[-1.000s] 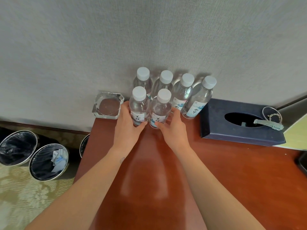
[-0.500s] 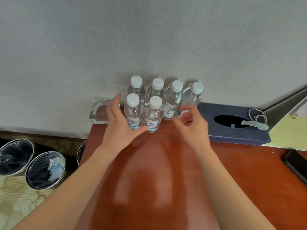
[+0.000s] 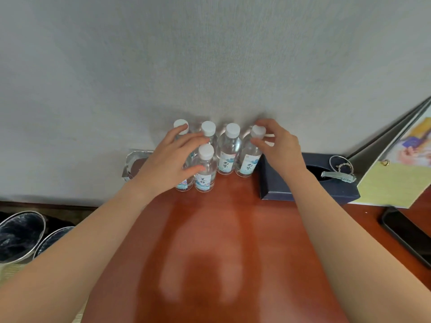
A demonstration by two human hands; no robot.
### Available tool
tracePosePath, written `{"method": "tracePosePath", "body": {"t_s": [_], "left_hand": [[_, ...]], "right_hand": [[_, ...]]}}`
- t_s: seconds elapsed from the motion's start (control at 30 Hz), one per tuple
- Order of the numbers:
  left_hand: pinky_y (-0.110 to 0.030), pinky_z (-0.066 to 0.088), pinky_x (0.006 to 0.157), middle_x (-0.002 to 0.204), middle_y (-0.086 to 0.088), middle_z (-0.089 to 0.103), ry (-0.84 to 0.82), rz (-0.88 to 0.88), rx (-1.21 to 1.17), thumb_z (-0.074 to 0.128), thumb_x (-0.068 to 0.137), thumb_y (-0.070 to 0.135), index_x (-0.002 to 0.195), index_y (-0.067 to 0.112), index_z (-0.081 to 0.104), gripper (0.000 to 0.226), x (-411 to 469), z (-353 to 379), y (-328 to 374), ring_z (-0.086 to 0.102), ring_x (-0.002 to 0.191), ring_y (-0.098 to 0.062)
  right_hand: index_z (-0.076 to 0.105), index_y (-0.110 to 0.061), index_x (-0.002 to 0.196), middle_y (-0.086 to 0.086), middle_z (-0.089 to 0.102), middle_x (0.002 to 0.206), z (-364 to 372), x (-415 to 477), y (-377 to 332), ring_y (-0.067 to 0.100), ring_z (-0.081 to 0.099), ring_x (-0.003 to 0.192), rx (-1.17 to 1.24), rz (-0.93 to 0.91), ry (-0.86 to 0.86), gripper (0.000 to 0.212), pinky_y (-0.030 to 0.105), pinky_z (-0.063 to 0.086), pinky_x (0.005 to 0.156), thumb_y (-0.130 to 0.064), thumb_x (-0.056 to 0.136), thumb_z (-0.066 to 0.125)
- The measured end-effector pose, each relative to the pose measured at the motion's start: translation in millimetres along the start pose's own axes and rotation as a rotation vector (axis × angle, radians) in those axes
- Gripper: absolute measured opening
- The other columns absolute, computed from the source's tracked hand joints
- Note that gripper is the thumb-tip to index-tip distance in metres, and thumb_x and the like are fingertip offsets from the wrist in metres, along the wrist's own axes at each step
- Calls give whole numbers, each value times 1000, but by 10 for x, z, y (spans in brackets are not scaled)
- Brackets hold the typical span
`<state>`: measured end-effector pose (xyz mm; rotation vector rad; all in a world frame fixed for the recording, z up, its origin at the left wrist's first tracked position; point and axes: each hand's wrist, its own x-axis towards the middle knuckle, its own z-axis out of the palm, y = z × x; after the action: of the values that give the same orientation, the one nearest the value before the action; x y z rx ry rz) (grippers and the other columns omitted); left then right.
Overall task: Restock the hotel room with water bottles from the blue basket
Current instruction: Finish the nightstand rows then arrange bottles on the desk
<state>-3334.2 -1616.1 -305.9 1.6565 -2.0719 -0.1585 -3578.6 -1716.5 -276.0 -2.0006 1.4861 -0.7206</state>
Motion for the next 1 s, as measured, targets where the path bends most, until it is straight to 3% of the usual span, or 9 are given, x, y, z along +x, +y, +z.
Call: {"method": "tracePosePath", "body": {"t_s": [0.1,0.23,0.37,0.53,1.0], "left_hand": [[-32,18,114,147,5,47,-19,-21,-38,71,86,36,144,22,46,64,-8,3,7,17,146,-24],[-24,13,111,149,7,45,-26,-37,-46,67,90,33,145,24,43,61,-7,27,14,10,148,-19],[-26,16,110,147,10,45,-20,-39,-53,68,90,31,144,25,43,60,-8,45,7,12,148,-19],[-29,19,109,146,10,47,-5,-36,-57,67,90,31,142,27,45,57,-25,59,1,11,148,-19],[-30,22,109,141,6,51,17,-33,-60,70,88,30,139,24,48,55,-32,80,-2,13,148,-21]], "right_hand": [[60,-24,113,-1,70,105,-15,-35,-54,22,67,91,-81,4,15,28,44,52,83,-20,87,69],[60,-22,114,3,69,105,-105,-115,-86,25,66,92,-185,-11,-48,26,41,52,82,-16,90,66],[59,-23,117,4,68,104,-132,-296,-124,24,65,93,-226,-49,-135,27,37,50,79,-14,92,62],[57,-23,118,4,68,108,6,-448,-254,24,65,100,-199,-79,-187,26,44,51,86,-17,93,60],[52,-16,124,7,62,112,293,-444,-410,31,61,97,-213,-118,-107,28,41,49,78,-15,96,55]]}}
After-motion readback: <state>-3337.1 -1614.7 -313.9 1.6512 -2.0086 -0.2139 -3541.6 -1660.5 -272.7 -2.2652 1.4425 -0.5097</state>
